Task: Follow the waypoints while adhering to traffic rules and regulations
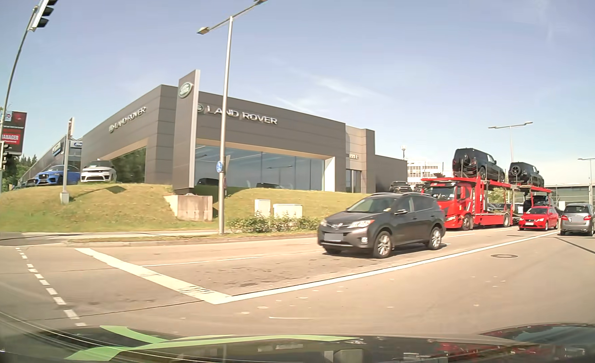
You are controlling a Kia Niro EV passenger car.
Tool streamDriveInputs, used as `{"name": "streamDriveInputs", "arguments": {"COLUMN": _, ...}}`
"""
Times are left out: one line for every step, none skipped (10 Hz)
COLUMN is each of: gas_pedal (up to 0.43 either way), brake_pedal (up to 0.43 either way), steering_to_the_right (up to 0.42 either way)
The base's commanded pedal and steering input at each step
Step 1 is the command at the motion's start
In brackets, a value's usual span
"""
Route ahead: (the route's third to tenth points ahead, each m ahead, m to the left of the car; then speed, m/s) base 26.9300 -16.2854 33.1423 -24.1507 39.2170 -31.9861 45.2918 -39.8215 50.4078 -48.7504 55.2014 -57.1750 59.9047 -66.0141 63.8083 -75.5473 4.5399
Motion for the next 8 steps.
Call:
{"name": "streamDriveInputs", "arguments": {"gas_pedal": 0.110, "brake_pedal": 0.000, "steering_to_the_right": 0.337}}
{"name": "streamDriveInputs", "arguments": {"gas_pedal": 0.130, "brake_pedal": 0.000, "steering_to_the_right": 0.335}}
{"name": "streamDriveInputs", "arguments": {"gas_pedal": 0.130, "brake_pedal": 0.000, "steering_to_the_right": 0.333}}
{"name": "streamDriveInputs", "arguments": {"gas_pedal": 0.130, "brake_pedal": 0.000, "steering_to_the_right": 0.330}}
{"name": "streamDriveInputs", "arguments": {"gas_pedal": 0.130, "brake_pedal": 0.000, "steering_to_the_right": 0.333}}
{"name": "streamDriveInputs", "arguments": {"gas_pedal": 0.130, "brake_pedal": 0.000, "steering_to_the_right": 0.334}}
{"name": "streamDriveInputs", "arguments": {"gas_pedal": 0.130, "brake_pedal": 0.000, "steering_to_the_right": 0.334}}
{"name": "streamDriveInputs", "arguments": {"gas_pedal": 0.118, "brake_pedal": 0.000, "steering_to_the_right": 0.334}}
